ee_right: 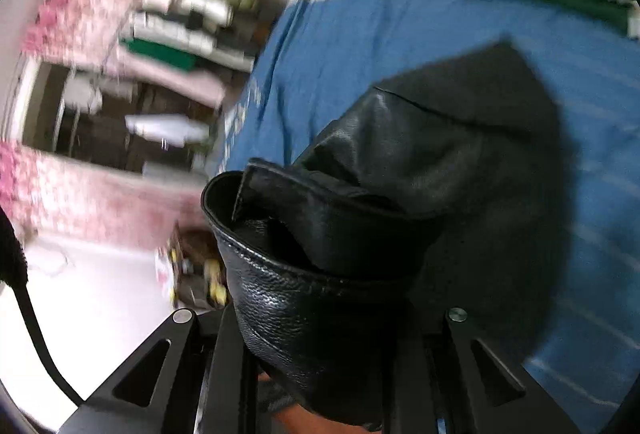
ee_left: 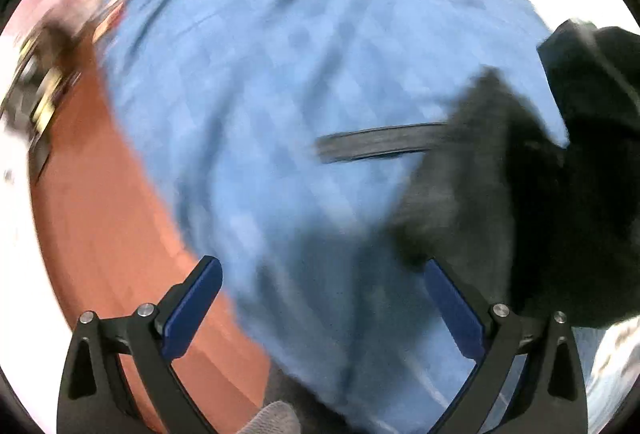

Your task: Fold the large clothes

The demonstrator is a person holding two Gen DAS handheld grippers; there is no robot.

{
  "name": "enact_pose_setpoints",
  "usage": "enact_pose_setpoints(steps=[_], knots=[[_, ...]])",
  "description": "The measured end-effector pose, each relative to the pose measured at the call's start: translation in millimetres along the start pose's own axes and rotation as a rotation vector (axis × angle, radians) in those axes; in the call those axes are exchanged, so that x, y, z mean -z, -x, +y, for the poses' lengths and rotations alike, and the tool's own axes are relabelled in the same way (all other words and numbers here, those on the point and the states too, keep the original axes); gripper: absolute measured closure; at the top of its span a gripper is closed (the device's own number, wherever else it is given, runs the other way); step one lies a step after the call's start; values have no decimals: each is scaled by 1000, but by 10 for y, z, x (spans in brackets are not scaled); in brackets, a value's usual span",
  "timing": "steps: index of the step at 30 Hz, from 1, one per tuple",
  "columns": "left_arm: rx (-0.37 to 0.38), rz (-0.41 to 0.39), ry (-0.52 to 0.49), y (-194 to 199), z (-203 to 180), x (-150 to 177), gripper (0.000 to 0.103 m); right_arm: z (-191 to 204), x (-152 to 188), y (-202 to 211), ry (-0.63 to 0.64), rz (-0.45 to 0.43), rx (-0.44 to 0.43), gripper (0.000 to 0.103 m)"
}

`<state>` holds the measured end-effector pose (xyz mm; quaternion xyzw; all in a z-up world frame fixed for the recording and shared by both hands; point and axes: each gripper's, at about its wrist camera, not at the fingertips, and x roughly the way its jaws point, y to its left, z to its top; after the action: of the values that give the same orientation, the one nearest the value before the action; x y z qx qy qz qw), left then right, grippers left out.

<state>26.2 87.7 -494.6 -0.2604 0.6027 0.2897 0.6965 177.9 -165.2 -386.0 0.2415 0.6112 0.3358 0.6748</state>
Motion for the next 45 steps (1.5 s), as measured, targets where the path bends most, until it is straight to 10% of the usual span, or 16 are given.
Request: enact_pose_setpoints(steps=[5, 8, 10, 12, 18, 24, 32, 36, 40, 45], knots=[[-7, 22, 149, -129, 426, 192, 0, 80, 260, -1184, 50, 308, 95, 79], [22, 26, 186, -121, 554, 292, 0, 125, 300, -1150, 94, 326, 70, 71], [36, 21, 192, -108, 636, 368, 0, 167, 321, -1002, 107, 355, 10, 26], [62, 19, 204, -56, 615, 378, 0, 208, 298, -778, 114, 387, -52, 11], [106, 8, 196, 59, 328, 484, 0, -78, -54, 10, 23, 310, 4, 14], [100, -53, 118, 64, -123, 333, 0, -531, -603, -498, 18, 318, 150, 72], [57, -101, 119, -84, -144, 65, 0, -703, -653, -1615, 69, 466, 349, 73], [-11, -87, 97, -253, -148, -45, 0, -640, -692, -1138, 49, 441, 200, 67], [-27, -11, 88, -639, -71, -97, 0, -946, -607, -302, -27, 289, 108, 24], [24, -15, 50, -596, -12, -89, 0, -1821, -221, -276, -208, 345, 3, 24]])
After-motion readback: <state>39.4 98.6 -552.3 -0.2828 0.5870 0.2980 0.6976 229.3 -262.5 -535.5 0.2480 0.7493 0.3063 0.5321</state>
